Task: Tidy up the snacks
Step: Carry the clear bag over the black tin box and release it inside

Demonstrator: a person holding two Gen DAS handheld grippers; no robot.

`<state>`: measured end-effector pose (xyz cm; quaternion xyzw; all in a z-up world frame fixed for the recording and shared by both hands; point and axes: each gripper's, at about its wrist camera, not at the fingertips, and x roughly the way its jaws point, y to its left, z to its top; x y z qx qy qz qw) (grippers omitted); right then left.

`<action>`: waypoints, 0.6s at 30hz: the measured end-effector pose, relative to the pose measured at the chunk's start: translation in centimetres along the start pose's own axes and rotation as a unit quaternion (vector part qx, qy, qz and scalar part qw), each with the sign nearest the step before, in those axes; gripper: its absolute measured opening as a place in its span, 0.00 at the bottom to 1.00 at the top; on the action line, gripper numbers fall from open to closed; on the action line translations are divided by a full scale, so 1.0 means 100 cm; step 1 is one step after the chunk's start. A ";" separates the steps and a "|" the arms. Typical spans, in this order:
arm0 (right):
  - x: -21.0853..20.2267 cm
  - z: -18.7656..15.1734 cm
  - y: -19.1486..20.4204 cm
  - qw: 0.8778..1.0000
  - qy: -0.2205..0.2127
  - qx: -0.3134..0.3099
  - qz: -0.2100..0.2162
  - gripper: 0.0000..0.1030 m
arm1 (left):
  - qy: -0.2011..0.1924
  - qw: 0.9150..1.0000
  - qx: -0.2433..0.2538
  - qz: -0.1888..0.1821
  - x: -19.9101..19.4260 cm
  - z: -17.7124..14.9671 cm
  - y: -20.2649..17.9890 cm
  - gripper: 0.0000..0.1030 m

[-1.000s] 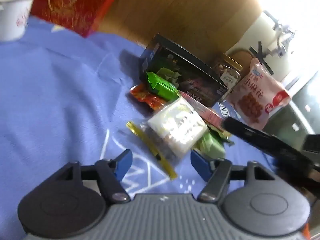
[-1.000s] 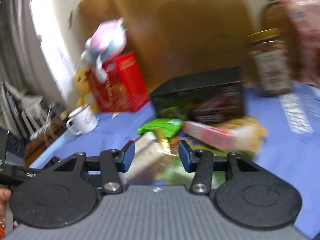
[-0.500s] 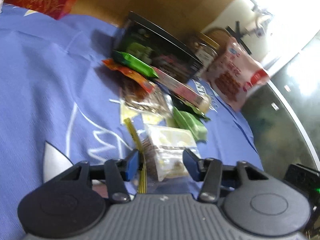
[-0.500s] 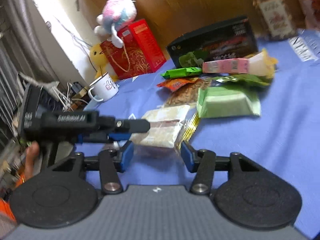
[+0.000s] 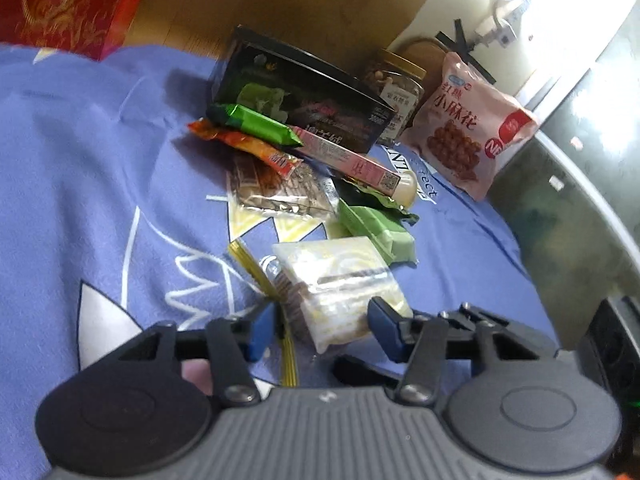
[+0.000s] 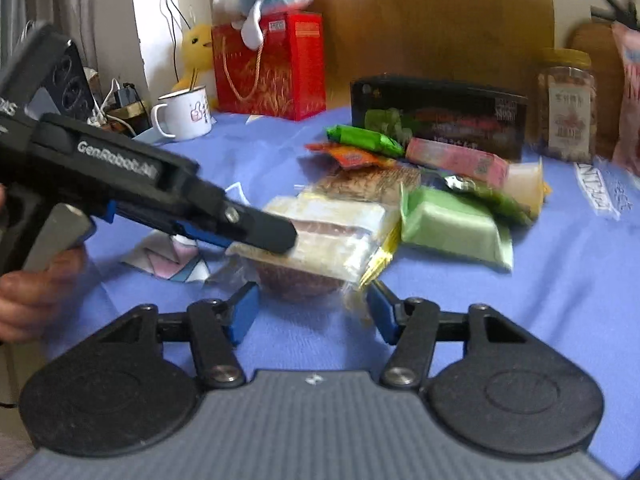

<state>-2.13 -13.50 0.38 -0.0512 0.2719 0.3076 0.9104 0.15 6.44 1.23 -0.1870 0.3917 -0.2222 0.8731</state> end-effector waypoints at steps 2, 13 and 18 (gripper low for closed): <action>-0.002 0.003 0.003 1.000 -0.004 0.000 -0.005 0.48 | -0.001 1.000 0.010 0.002 -0.003 0.000 -0.004 0.45; -0.040 0.005 0.010 0.997 -0.070 0.018 -0.010 0.43 | -0.056 0.997 0.045 0.002 -0.036 -0.004 -0.033 0.45; -0.046 0.005 0.013 0.995 -0.102 0.015 -0.017 0.43 | -0.078 0.995 0.063 0.009 -0.043 0.000 -0.046 0.45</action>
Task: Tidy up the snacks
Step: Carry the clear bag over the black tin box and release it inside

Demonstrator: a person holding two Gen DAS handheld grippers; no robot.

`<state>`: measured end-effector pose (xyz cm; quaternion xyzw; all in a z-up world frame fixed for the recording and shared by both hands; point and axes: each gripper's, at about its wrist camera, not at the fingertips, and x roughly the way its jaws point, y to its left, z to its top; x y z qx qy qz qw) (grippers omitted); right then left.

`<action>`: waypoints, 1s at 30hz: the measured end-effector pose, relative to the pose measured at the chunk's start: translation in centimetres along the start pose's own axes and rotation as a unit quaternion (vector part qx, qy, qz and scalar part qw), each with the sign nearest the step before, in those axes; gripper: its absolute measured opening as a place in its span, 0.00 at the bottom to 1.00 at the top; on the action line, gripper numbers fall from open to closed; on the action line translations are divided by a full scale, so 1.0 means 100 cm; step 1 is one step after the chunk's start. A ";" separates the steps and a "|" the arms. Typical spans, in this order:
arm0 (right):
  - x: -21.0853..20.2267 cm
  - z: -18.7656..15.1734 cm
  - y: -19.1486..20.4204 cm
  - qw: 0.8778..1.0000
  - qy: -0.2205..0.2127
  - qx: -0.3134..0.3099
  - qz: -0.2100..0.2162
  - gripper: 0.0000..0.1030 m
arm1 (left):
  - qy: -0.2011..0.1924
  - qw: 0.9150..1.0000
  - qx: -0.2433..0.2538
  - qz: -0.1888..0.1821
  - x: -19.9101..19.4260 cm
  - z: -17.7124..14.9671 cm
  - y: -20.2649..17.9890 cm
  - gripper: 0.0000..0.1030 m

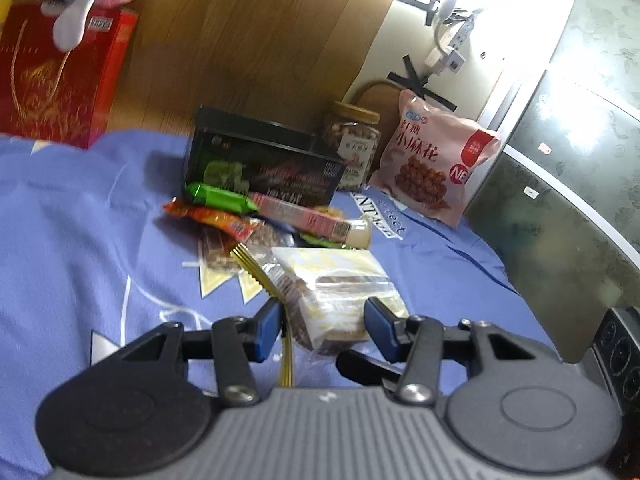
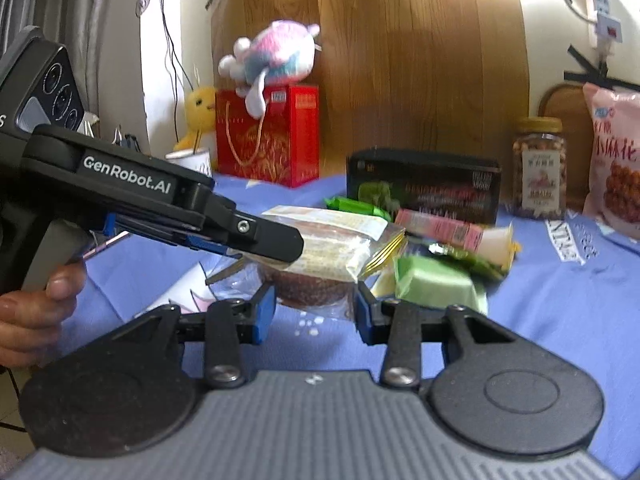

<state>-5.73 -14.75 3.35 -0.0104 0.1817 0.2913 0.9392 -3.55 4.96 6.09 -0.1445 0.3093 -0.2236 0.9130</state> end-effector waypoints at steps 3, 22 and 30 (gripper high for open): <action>0.001 -0.002 -0.005 1.000 -0.002 0.005 -0.007 0.43 | 0.004 1.000 0.003 0.001 0.006 0.001 -0.004 0.45; -0.001 -0.009 -0.021 0.999 -0.009 0.021 -0.034 0.43 | 0.009 1.000 0.023 -0.009 0.029 0.004 -0.019 0.45; 0.004 -0.010 -0.026 0.999 -0.001 0.025 -0.035 0.43 | 0.017 1.000 0.018 -0.012 0.037 0.005 -0.015 0.45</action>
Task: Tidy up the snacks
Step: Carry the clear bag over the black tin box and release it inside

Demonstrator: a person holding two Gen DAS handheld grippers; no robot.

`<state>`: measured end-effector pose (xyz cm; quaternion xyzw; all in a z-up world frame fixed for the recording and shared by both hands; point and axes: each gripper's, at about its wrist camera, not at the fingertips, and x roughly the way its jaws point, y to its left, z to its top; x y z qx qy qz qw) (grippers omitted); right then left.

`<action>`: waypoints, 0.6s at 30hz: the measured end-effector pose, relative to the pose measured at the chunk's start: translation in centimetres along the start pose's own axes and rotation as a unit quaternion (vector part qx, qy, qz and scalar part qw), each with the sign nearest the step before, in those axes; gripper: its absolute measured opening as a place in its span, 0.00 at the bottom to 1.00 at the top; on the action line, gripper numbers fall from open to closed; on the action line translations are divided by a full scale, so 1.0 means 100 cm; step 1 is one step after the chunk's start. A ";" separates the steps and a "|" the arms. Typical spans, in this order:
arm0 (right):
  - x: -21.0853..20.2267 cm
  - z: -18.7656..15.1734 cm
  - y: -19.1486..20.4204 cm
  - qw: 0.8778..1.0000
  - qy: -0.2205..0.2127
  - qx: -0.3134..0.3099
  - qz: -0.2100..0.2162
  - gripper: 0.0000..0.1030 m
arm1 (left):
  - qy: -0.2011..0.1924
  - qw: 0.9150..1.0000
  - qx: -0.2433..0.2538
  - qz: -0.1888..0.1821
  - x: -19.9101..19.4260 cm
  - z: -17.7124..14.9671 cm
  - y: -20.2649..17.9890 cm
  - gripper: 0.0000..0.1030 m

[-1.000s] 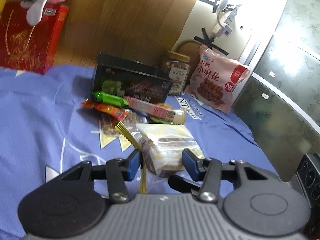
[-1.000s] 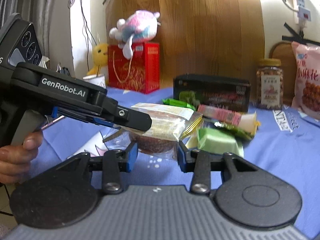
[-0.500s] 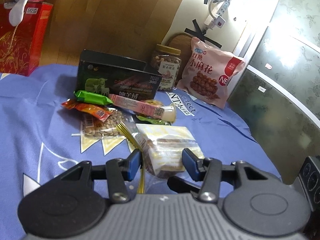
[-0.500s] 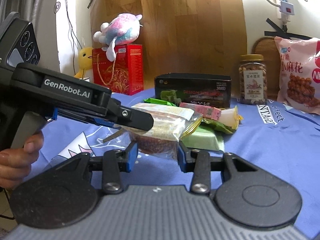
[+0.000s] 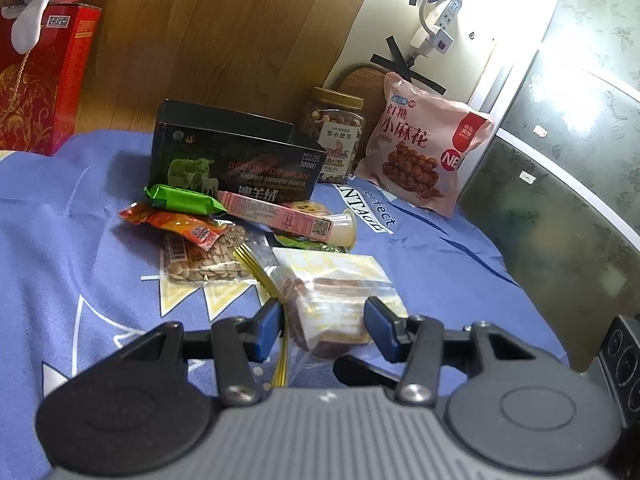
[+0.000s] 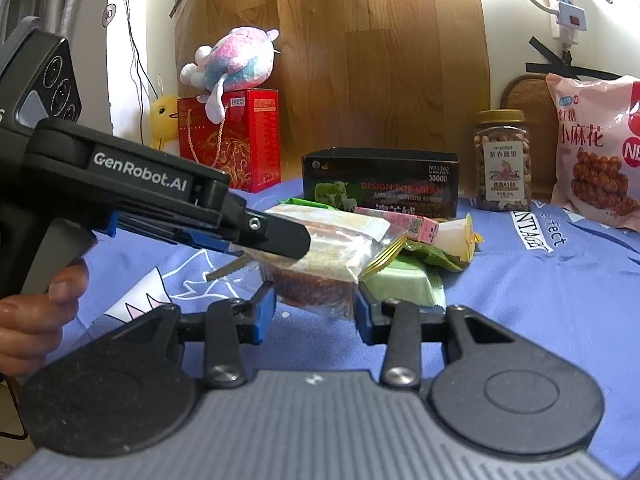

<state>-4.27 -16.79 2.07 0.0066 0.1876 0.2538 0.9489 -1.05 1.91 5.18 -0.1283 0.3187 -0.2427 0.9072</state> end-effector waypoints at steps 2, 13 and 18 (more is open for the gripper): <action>0.001 0.001 0.001 1.000 0.000 0.000 -0.004 0.43 | 0.000 1.000 0.002 0.000 0.001 0.001 0.000 0.45; 0.031 0.031 -0.017 1.000 -0.028 -0.002 -0.013 0.43 | -0.017 1.000 0.018 -0.004 0.025 0.049 0.008 0.45; 0.065 0.062 -0.040 0.999 -0.043 0.012 -0.004 0.43 | -0.029 1.000 -0.002 -0.010 0.049 0.095 0.029 0.45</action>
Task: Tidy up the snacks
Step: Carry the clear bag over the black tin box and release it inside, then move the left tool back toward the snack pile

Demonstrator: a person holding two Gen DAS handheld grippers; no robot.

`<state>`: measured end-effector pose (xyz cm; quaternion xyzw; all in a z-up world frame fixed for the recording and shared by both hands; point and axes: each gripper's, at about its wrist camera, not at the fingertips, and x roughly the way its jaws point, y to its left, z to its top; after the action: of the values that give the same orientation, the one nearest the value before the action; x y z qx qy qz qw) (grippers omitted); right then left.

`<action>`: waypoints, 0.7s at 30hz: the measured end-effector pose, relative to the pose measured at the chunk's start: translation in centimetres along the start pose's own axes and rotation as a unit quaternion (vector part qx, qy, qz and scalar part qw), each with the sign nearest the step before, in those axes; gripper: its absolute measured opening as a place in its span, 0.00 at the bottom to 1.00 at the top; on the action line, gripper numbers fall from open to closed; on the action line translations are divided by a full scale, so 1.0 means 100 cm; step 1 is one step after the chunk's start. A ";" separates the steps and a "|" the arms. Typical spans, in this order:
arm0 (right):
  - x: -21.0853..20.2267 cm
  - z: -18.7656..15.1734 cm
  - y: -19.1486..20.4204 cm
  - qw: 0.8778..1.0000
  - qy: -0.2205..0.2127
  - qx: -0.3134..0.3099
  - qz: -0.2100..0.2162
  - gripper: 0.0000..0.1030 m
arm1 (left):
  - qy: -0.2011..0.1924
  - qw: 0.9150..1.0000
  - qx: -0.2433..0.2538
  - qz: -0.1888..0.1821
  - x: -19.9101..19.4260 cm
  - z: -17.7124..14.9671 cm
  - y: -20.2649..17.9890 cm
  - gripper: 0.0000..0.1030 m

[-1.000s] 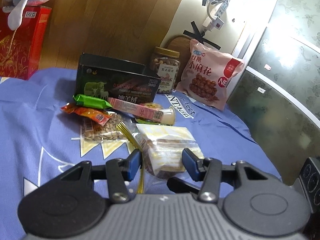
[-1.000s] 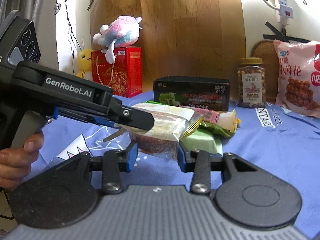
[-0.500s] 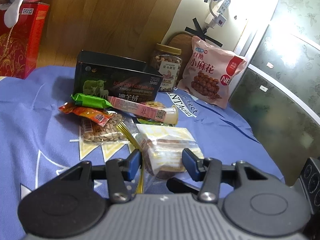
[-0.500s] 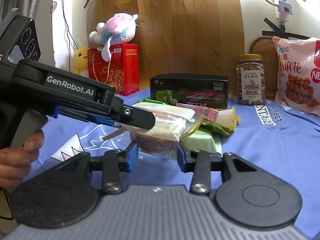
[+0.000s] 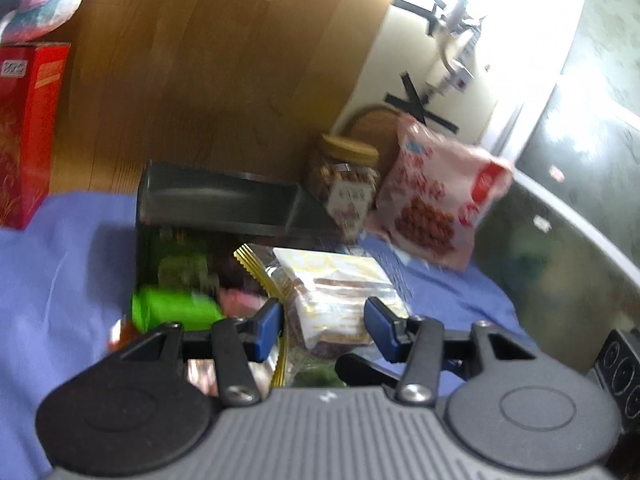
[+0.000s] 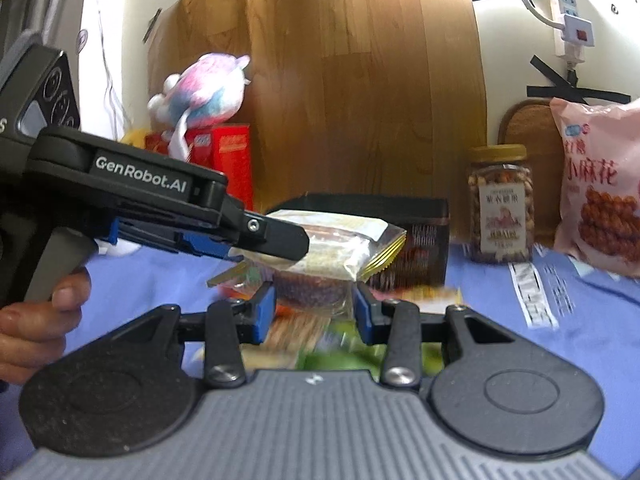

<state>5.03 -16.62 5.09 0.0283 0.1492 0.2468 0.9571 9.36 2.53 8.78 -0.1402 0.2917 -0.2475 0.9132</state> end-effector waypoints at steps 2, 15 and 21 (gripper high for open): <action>0.022 0.015 -0.013 1.000 -0.001 0.010 0.004 0.43 | -0.007 1.000 -0.010 0.005 0.014 0.019 0.009 0.45; 0.093 0.050 -0.036 0.999 0.016 -0.002 -0.042 0.47 | -0.002 0.997 -0.034 0.067 0.087 0.066 0.047 0.48; 0.026 0.030 -0.043 0.999 -0.006 0.042 -0.026 0.47 | -0.041 0.997 0.011 0.057 0.038 0.038 0.013 0.48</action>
<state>10.06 -19.14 6.66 0.0655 0.1547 0.2150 0.9621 14.77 1.98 9.50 -0.1232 0.2584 -0.1921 0.9387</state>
